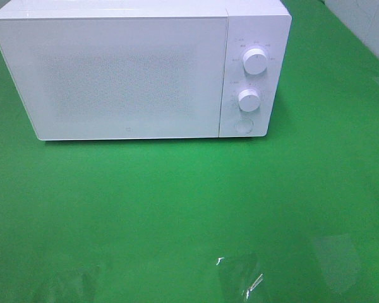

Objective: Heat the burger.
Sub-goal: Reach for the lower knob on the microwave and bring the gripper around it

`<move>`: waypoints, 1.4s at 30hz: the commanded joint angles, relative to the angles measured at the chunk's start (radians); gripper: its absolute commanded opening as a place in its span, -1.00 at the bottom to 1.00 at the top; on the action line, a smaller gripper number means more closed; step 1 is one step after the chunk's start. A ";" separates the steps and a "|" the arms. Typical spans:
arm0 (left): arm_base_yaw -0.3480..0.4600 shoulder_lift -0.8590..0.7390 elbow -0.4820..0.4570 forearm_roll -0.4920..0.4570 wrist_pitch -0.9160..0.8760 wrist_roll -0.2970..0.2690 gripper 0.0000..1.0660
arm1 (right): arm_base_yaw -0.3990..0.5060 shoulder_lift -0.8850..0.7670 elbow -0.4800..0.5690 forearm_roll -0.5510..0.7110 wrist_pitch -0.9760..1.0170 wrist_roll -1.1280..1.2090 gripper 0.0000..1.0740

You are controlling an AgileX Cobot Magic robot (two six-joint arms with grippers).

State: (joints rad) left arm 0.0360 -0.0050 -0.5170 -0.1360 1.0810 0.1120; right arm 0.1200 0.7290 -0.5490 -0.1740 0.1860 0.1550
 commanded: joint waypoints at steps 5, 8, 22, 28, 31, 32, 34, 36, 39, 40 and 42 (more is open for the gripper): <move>0.002 -0.024 0.001 -0.006 -0.014 -0.004 0.87 | -0.001 0.129 0.025 -0.005 -0.217 0.008 0.40; 0.002 -0.024 0.001 -0.006 -0.014 -0.003 0.87 | -0.001 0.194 0.077 -0.004 -0.400 -0.013 0.40; 0.002 -0.024 0.001 -0.006 -0.013 -0.003 0.87 | 0.000 0.455 0.148 0.260 -0.841 -0.325 0.37; 0.002 -0.024 0.001 -0.006 -0.013 -0.003 0.87 | 0.115 0.553 0.192 0.530 -1.047 -0.513 0.37; 0.002 -0.024 0.001 -0.006 -0.013 -0.003 0.87 | 0.243 0.628 0.192 0.693 -1.154 -0.618 0.37; 0.002 -0.024 0.001 -0.006 -0.013 -0.003 0.87 | 0.243 0.628 0.192 0.693 -1.154 -0.618 0.37; 0.002 -0.024 0.001 -0.006 -0.013 -0.003 0.87 | 0.333 0.677 0.192 0.754 -1.258 -0.616 0.37; 0.002 -0.024 0.001 -0.006 -0.013 -0.003 0.87 | 0.384 0.706 0.192 0.798 -1.307 -0.610 0.37; 0.002 -0.024 0.001 -0.006 -0.013 -0.003 0.87 | 0.451 0.756 0.190 0.866 -1.363 -0.608 0.37; 0.002 -0.024 0.001 -0.006 -0.013 -0.003 0.87 | 0.451 0.756 0.190 0.866 -1.363 -0.608 0.37; 0.002 -0.024 0.001 -0.006 -0.013 -0.003 0.87 | 0.498 0.789 0.190 0.910 -1.400 -0.600 0.37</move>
State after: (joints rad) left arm 0.0360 -0.0050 -0.5170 -0.1360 1.0810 0.1120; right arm 0.6100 1.5160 -0.3580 0.7160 -1.1810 -0.4450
